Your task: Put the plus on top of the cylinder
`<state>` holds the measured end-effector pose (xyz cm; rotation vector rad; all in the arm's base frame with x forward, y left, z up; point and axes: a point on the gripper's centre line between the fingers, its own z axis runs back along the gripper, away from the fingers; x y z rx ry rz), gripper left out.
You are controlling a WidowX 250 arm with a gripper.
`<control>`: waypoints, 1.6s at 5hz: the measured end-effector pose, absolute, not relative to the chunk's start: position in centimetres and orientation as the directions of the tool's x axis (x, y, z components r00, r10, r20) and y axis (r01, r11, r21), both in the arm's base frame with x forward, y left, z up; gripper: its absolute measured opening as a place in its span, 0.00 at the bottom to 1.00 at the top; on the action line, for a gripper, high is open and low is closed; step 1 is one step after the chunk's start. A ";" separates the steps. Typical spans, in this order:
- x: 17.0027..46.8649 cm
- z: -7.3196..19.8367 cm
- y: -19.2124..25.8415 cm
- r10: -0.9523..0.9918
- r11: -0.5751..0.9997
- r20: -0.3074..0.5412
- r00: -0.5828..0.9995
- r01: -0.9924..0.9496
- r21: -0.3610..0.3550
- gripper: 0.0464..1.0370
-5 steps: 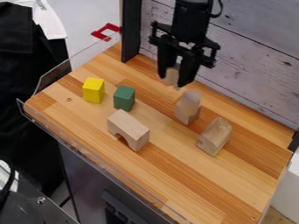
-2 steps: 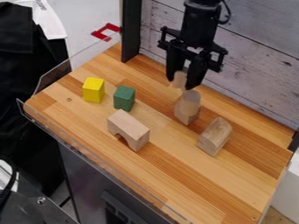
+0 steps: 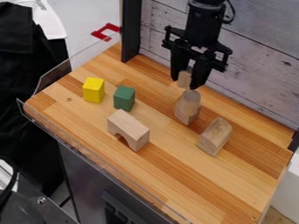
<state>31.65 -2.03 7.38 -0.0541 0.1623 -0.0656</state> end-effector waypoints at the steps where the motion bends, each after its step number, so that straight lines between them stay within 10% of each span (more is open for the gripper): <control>1: 31.9 6.7 -2.6 -0.087 0.995 -0.172 0.981 0.076 -0.072 0.41; 6: 32.7 5.6 -2.0 -0.040 0.997 -0.212 0.977 0.026 -0.068 0.47; 8: 32.4 6.5 -0.6 0.044 0.993 -0.192 0.980 -0.063 -0.096 0.97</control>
